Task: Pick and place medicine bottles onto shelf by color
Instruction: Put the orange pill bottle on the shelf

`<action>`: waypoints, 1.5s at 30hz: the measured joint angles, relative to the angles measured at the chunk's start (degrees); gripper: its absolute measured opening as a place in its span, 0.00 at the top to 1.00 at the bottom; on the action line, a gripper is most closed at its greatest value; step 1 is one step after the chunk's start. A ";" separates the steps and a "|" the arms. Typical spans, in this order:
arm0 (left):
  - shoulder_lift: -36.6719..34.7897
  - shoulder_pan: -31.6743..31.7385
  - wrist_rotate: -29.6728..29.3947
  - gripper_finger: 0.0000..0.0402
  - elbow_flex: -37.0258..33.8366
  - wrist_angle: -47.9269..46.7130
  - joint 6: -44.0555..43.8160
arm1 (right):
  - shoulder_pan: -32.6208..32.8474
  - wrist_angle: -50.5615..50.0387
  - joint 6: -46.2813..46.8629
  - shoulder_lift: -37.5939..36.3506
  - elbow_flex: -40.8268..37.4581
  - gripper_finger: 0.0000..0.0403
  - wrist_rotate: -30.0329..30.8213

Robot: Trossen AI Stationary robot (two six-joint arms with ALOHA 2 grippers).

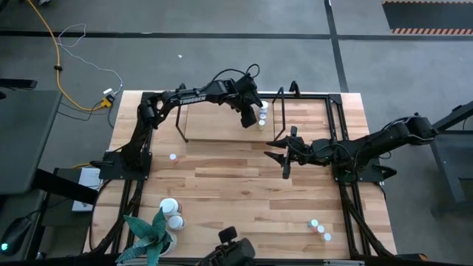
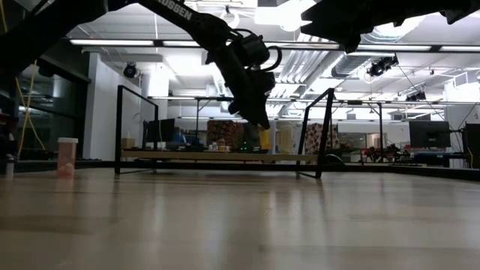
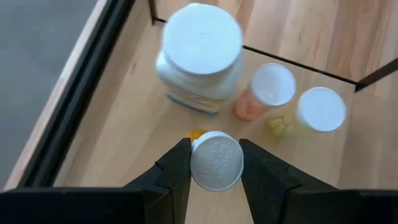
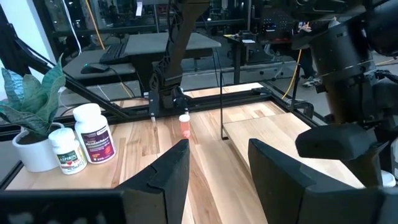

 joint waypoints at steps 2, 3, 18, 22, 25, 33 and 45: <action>0.00 0.27 0.06 0.72 0.00 -0.15 -0.24 | -0.01 0.00 0.00 0.00 0.00 0.61 0.00; 0.00 0.43 0.16 0.72 0.00 -0.23 -0.86 | -0.02 0.00 0.00 0.00 0.00 0.61 0.00; 0.74 0.36 2.34 0.72 -0.07 2.30 -2.02 | -0.02 0.04 0.42 0.00 0.00 0.61 0.00; 0.74 0.09 2.31 0.72 -0.07 3.03 -2.00 | -0.01 0.04 0.42 0.00 0.00 0.61 0.00; 0.74 0.09 2.29 0.72 -0.07 2.79 -2.00 | -0.01 0.03 0.42 0.00 0.00 0.61 0.00; 0.74 0.09 2.14 0.72 -0.07 2.69 -1.56 | 0.00 0.02 0.42 0.00 0.00 0.61 0.00; 0.72 0.11 2.20 0.72 -1.88 1.57 -1.09 | 0.00 0.04 0.42 0.00 0.00 0.61 0.00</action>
